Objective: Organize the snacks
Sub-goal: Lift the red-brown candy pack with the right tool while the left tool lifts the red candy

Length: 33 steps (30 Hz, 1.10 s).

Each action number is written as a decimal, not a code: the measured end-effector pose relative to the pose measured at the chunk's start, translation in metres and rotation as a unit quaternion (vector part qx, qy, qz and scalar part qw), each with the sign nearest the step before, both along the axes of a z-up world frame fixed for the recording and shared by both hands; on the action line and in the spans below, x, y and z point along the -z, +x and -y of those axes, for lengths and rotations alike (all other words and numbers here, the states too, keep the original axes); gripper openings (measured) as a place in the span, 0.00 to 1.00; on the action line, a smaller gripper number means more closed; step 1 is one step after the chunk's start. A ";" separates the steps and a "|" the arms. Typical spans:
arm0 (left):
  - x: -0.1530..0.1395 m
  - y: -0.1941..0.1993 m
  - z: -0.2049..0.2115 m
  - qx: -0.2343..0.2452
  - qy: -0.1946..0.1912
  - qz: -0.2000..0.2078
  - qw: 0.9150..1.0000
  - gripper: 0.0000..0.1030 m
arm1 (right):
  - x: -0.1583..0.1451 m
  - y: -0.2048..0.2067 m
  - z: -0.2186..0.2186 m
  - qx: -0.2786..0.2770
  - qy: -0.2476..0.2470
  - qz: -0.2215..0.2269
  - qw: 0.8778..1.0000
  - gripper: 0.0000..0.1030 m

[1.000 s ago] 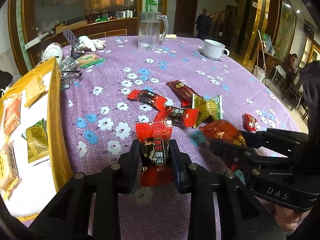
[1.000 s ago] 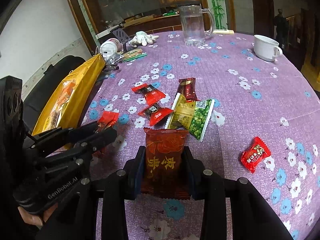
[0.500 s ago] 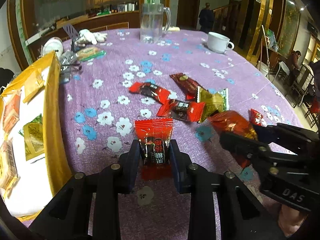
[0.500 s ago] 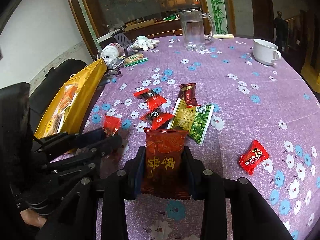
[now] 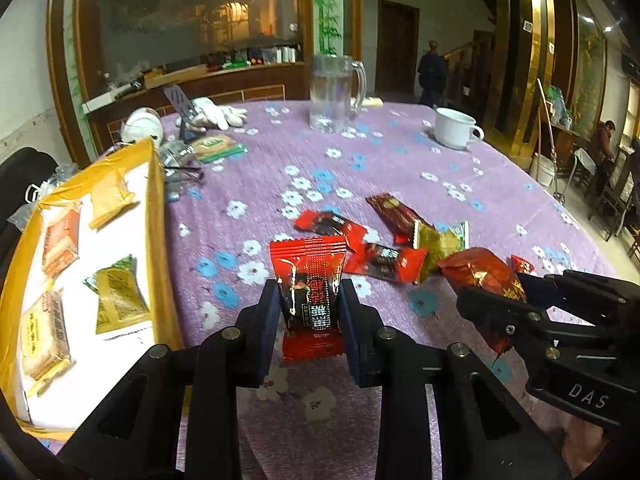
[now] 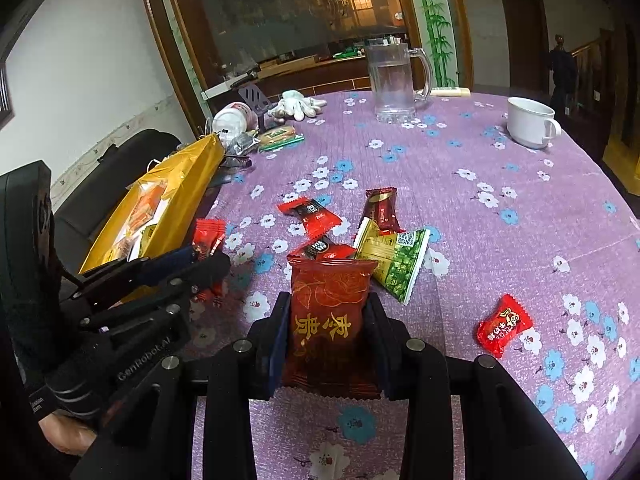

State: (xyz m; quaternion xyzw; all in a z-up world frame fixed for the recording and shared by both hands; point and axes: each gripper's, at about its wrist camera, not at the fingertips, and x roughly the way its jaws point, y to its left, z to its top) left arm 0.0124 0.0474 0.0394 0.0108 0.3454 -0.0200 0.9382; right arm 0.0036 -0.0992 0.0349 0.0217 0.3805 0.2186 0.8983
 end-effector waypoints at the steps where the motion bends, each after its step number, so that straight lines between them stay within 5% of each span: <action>1: -0.001 0.000 -0.001 -0.002 0.000 0.002 1.000 0.25 | 0.000 0.000 0.000 -0.001 0.001 0.002 1.000 0.36; 33: -0.012 -0.013 -0.013 -0.036 -0.005 0.052 0.998 0.26 | -0.013 -0.018 -0.009 -0.034 0.004 0.059 0.998 0.36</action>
